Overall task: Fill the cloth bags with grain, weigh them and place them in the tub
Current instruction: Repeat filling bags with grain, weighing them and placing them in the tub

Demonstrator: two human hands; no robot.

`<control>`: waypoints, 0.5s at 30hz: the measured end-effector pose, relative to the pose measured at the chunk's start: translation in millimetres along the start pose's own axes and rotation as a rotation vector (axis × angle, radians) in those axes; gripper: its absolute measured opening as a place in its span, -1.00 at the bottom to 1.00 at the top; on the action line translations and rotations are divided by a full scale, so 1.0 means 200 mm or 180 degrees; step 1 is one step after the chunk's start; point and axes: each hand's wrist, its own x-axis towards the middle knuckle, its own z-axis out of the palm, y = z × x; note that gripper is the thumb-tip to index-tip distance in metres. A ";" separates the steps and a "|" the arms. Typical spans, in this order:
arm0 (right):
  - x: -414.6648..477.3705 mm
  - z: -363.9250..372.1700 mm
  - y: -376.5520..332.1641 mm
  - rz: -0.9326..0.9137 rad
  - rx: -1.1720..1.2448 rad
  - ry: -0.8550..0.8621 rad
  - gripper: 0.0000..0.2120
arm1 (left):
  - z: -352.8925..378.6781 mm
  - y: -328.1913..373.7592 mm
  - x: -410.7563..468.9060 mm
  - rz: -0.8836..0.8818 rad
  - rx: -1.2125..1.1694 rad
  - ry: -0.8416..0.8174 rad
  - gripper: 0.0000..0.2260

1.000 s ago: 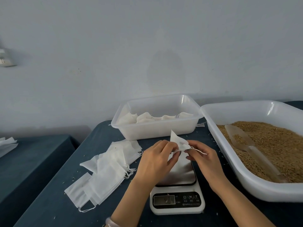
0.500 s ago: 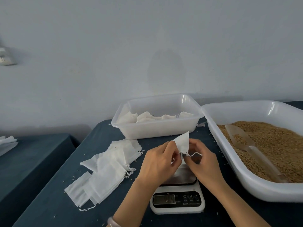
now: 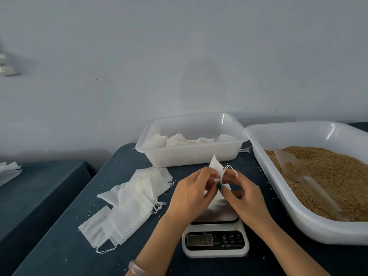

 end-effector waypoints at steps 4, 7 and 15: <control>0.00 0.00 0.02 -0.0018 -0.0090 0.0096 -0.69 | 0.00 0.01 0.00 0.0108 -0.0053 -0.0057 -0.81; 0.00 -0.01 0.02 -0.0175 -0.0183 0.0151 -0.69 | 0.01 0.02 0.00 0.0118 -0.0057 -0.0012 -0.78; -0.01 -0.03 0.02 -0.0491 -0.1096 0.0606 -0.71 | -0.01 0.04 0.01 -0.0224 0.0115 0.0606 -0.79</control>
